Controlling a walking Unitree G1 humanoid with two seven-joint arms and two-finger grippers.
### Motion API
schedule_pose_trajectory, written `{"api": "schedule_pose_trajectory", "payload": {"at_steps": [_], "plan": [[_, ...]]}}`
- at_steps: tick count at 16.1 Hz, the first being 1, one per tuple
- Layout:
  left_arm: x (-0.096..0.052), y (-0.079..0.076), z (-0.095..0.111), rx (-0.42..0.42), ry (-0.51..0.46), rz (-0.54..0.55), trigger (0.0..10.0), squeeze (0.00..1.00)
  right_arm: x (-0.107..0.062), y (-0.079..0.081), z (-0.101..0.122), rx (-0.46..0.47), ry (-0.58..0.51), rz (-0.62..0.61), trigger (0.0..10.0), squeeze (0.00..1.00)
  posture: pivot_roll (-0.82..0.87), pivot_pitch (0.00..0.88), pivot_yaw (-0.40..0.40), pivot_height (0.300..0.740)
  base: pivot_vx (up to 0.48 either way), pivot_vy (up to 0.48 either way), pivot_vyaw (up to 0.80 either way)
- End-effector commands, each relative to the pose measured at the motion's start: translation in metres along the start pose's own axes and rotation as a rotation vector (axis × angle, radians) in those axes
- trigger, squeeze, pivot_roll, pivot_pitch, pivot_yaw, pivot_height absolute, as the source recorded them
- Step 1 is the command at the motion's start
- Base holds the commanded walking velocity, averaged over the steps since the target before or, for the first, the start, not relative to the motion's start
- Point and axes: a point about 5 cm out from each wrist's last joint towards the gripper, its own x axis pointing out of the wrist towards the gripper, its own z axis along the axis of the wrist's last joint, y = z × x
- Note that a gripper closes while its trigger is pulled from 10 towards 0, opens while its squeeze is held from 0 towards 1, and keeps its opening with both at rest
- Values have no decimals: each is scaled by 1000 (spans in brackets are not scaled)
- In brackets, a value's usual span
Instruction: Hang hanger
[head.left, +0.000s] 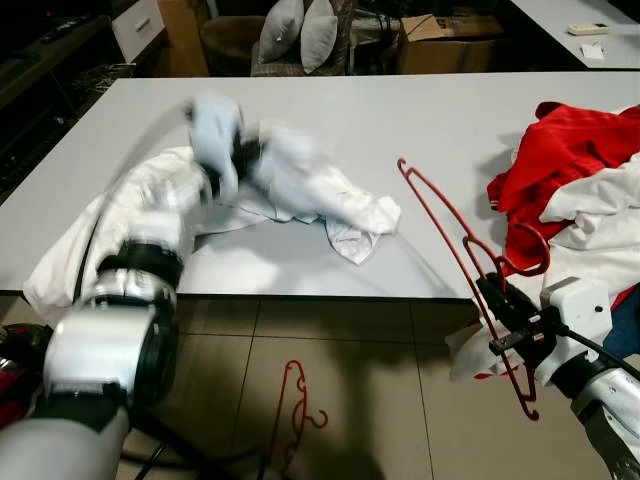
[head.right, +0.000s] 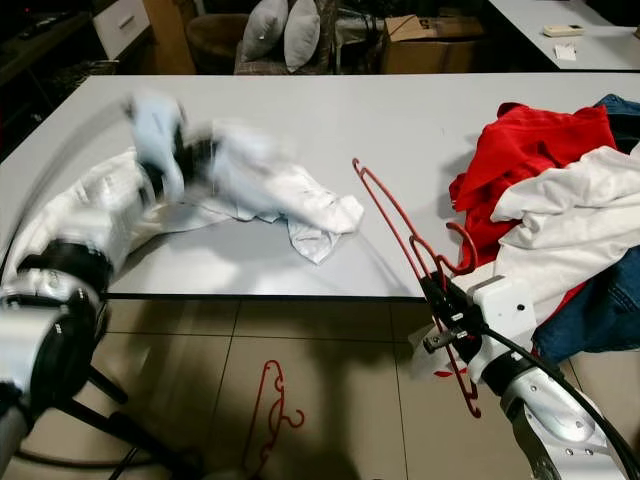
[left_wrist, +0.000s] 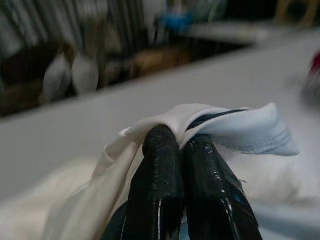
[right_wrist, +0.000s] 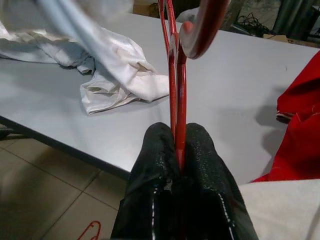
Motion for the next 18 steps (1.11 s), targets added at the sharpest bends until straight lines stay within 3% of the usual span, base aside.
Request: {"api": "schedule_pose_trajectory", "payload": {"at_steps": [1, 5, 7, 9, 13, 18], "plan": [[1, 4, 14, -55, -56, -9, 0, 0, 1, -1, 0, -6, -5, -10, 10000, 0, -18, 0, 55, 740, 0, 0, 0], [1, 9, 32, -146, -154, -20, 0, 0, 4, -3, -2, -3, -11, -20, 10000, 0, -8, 0, 53, 740, 0, 0, 0], [-3, 17, 46, -235, -286, 27, 0, 0, 6, -5, -1, 2, -31, -48, 10000, 0, -3, 0, 53, 740, 0, 0, 0], [-12, 34, 69, -363, -463, 103, 0, 0, 7, -11, 1, 0, -49, -92, 10000, 0, 0, 0, 52, 740, 0, 0, 0], [-20, 48, 88, -397, -551, 129, 0, 0, 8, -14, 0, 4, -55, -119, 10000, 0, 10, 0, 48, 740, 0, 0, 0], [-17, 46, 98, -418, -578, 110, 0, 0, 10, -13, -1, 9, -66, -132, 10000, 0, 14, 0, 61, 740, 0, 0, 0]]}}
